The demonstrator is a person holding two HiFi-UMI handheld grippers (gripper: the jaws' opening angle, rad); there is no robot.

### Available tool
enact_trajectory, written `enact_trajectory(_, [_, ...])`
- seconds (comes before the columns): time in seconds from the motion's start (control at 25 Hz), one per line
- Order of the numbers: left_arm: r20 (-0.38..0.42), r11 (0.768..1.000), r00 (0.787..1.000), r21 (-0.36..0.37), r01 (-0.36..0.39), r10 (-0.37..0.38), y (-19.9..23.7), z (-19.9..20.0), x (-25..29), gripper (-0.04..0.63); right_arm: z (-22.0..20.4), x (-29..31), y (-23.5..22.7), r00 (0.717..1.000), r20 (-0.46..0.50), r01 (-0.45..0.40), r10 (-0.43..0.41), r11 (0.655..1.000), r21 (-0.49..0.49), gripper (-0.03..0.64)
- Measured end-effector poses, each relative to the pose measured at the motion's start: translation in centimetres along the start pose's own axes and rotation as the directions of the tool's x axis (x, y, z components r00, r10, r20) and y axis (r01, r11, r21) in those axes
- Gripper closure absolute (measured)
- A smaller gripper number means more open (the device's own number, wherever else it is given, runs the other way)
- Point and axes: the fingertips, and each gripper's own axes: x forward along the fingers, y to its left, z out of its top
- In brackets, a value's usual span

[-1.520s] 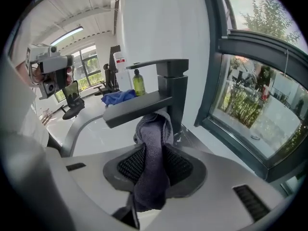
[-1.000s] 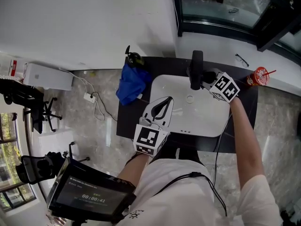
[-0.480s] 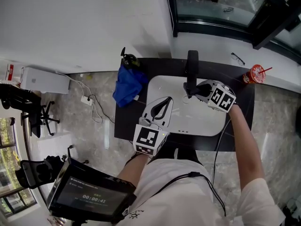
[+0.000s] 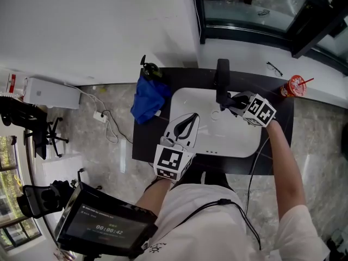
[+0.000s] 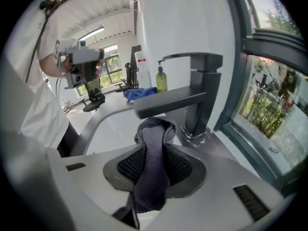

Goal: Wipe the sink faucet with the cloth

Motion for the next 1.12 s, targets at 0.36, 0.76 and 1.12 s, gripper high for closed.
enact_trajectory(0.36, [-0.003, 1.000, 1.000, -0.004, -0.021, 0.021, 0.5, 0.0, -0.3, 0.601, 3.6, 0.0, -4.5, 0.973, 0.213, 0.049, -0.092, 0.979, 0.200, 0.502])
enact_trajectory(0.76, [-0.010, 1.000, 1.000, 0.000, -0.014, 0.014, 0.2, -0.1, -0.1, 0.601, 3.4, -0.1, -1.3, 0.954, 0.301, -0.080, 0.009, 0.972, 0.222, 0.502])
enact_trajectory(1.12, [-0.020, 1.000, 1.000, 0.009, -0.004, 0.004, -0.3, -0.1, 0.2, 0.601, 0.0, 2.0, -0.1, 0.991, 0.129, -0.063, 0.036, 0.975, 0.213, 0.502])
